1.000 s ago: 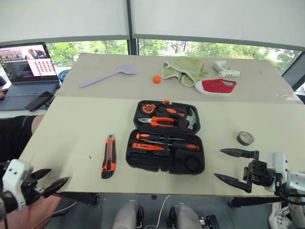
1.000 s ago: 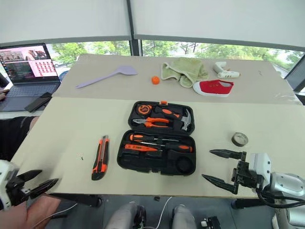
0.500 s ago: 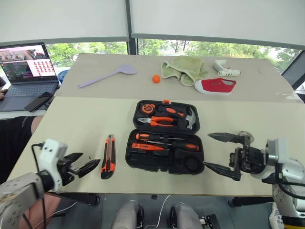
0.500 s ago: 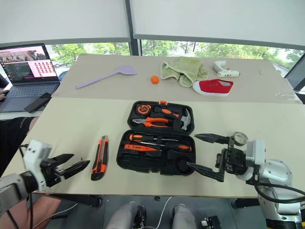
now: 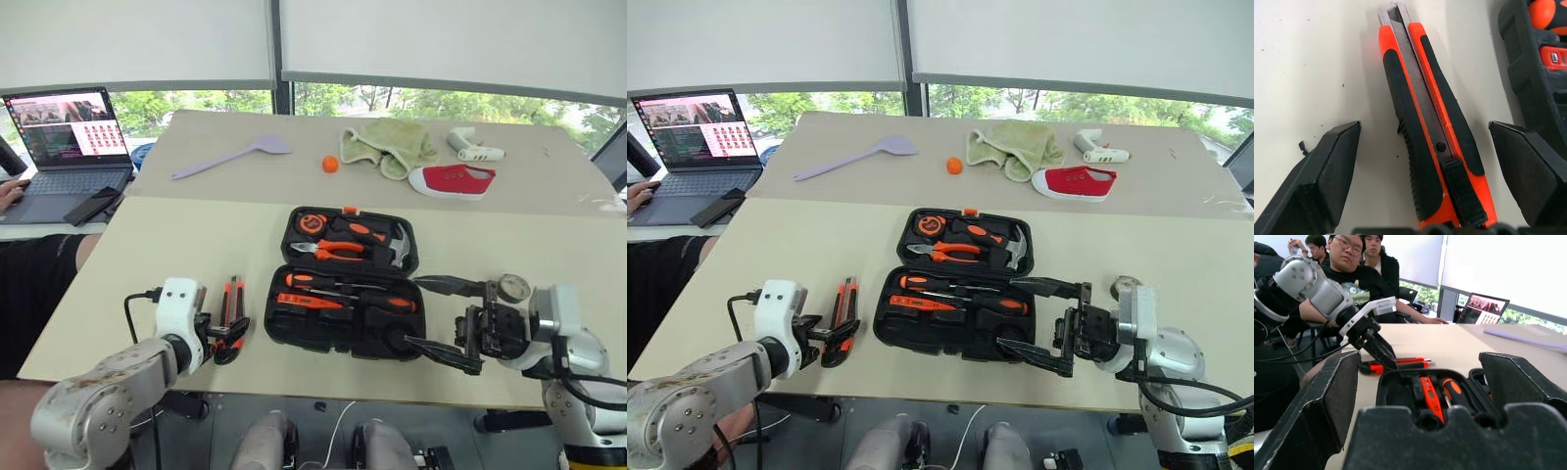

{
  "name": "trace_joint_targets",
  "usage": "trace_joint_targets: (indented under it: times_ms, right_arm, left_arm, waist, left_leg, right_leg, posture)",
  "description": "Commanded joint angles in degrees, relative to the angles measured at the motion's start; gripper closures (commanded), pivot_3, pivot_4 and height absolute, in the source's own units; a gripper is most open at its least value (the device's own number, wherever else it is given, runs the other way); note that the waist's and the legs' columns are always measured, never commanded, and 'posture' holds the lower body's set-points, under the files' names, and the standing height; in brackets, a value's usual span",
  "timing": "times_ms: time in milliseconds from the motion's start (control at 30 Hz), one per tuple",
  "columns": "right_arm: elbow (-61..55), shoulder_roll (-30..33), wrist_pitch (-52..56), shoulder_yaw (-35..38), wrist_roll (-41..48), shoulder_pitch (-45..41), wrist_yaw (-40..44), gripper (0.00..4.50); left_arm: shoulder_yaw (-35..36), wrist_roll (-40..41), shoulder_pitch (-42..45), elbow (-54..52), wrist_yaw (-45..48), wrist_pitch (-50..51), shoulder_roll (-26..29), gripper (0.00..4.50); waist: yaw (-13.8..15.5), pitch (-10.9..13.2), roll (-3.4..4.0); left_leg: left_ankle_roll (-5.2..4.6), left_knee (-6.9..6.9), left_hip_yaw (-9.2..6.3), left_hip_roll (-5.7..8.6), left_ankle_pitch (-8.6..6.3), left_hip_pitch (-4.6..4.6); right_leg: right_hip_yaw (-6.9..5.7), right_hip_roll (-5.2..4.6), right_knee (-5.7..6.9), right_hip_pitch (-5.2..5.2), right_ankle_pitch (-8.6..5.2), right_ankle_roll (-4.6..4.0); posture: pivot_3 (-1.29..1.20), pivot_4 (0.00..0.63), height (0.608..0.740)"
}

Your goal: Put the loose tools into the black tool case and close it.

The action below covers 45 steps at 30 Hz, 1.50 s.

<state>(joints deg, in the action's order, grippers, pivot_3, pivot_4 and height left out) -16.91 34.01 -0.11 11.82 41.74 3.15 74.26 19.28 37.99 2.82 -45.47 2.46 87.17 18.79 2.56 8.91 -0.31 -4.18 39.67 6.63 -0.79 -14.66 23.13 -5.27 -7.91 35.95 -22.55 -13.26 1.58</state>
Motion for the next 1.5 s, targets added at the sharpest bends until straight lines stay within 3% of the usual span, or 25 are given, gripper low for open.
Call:
trace_joint_targets:
  times_ms: [33,133,200,333,433,600,733,867,1100,1300,1500]
  right_arm:
    - [0.58,-0.46,-1.62,1.59,0.56,-0.06,0.43,0.00]
    - [0.26,-0.90,-0.38,1.91,1.98,-0.69,-0.93,0.00]
    - [0.15,-0.92,-0.17,1.85,2.10,-0.90,-0.96,0.00]
    - [0.41,-0.51,0.11,1.35,1.68,-1.10,-0.66,0.00]
    - [0.29,0.19,0.80,1.52,1.13,-1.33,-1.22,0.00]
    - [-0.17,1.54,1.82,2.66,0.58,-0.88,-2.53,0.00]
    - [-0.14,3.14,2.26,4.39,0.49,-0.05,-3.39,0.00]
    - [-0.76,5.29,2.83,7.30,0.82,2.33,-3.47,0.00]
    - [-5.19,7.33,5.87,12.46,2.49,9.94,-5.00,0.00]
    - [-10.24,6.87,8.24,16.23,3.99,17.48,-6.81,0.00]
    - [-11.78,6.81,8.70,18.04,4.16,20.64,-7.45,0.00]
  left_arm:
    - [-5.20,-1.85,-1.92,1.46,0.18,2.25,0.94,1.11]
    - [-5.28,-2.96,-2.65,1.58,0.88,1.17,1.22,2.29]
    - [-5.28,-3.45,-3.08,1.65,1.41,0.72,1.80,2.85]
    - [-2.43,-4.43,-4.09,1.62,3.99,-2.26,5.20,2.89]
    - [1.99,-3.72,-5.34,3.65,12.00,-9.12,12.51,2.89]
    - [2.80,-2.11,-7.13,10.37,38.19,-31.89,25.76,2.89]
    - [-3.19,-2.76,-3.10,17.45,62.43,-50.24,33.42,2.89]
    - [-18.43,-8.33,13.10,25.10,75.91,-61.87,32.79,2.89]
    - [-37.52,-20.44,30.19,37.84,82.02,-68.56,25.15,2.89]
    - [-45.48,-27.96,36.90,44.44,80.96,-68.71,18.96,2.89]
    - [-47.45,-31.30,39.69,47.85,80.75,-69.33,16.13,2.89]
  waist:
    - [0.00,-0.05,0.08]
    - [-0.15,-0.11,0.19]
    - [-0.26,-0.18,0.29]
    - [-0.39,-0.20,0.33]
    - [-0.98,-0.20,0.27]
    - [-1.38,-0.05,0.02]
    - [-0.59,-0.03,0.02]
    - [0.32,0.00,0.02]
    - [-0.24,0.09,-0.15]
    - [-0.26,0.18,-0.29]
    - [-0.29,0.21,-0.35]
  left_leg:
    - [-0.03,0.00,0.00,0.00,-0.02,-0.03]
    - [-0.06,-0.02,0.00,-0.01,-0.04,-0.05]
    - [-0.26,-0.05,0.00,-0.01,-0.16,-0.05]
    - [-0.26,-0.10,0.00,-0.02,-0.17,-0.06]
    - [-0.25,-0.27,0.06,-0.02,-0.16,-0.04]
    - [0.45,-0.71,0.04,-0.08,0.29,0.14]
    - [0.42,-0.81,0.01,-0.10,0.25,0.25]
    - [0.36,-0.76,0.06,-0.01,0.28,0.47]
    - [-0.50,-0.64,0.18,0.02,0.57,0.66]
    - [-0.89,-0.58,0.15,-0.02,0.34,0.67]
    - [-1.01,-0.44,0.10,-0.02,0.27,0.67]
  right_leg:
    - [0.00,0.00,-0.01,0.03,0.00,0.00]
    - [0.01,-0.01,-0.05,0.03,-0.01,-0.01]
    - [0.03,-0.04,-0.06,0.01,-0.01,-0.01]
    - [0.03,-0.11,-0.06,-0.05,-0.04,-0.06]
    - [0.08,-0.31,-0.07,-0.42,-0.05,-0.12]
    - [-0.01,-0.17,0.10,-0.72,-0.23,-0.55]
    - [-0.13,-0.29,-0.01,-1.07,-0.48,-1.00]
    - [-0.16,-0.32,-0.10,-1.14,-0.26,-0.60]
    - [-0.14,0.36,-0.24,-0.73,-0.07,-0.21]
    - [-0.11,0.47,-0.21,-0.74,-0.08,-0.19]
    - [-0.06,0.46,-0.17,-0.71,-0.09,-0.16]
  posture:
    - [0.00,0.150,0.740]
    - [0.00,0.150,0.740]
    - [0.00,0.150,0.740]
    - [0.00,0.150,0.740]
    - [0.00,0.150,0.740]
    - [0.00,0.150,0.740]
    - [0.00,0.150,0.740]
    - [0.00,0.150,0.740]
    - [0.00,0.150,0.740]
    - [0.00,0.150,0.740]
    - [0.00,0.150,0.740]
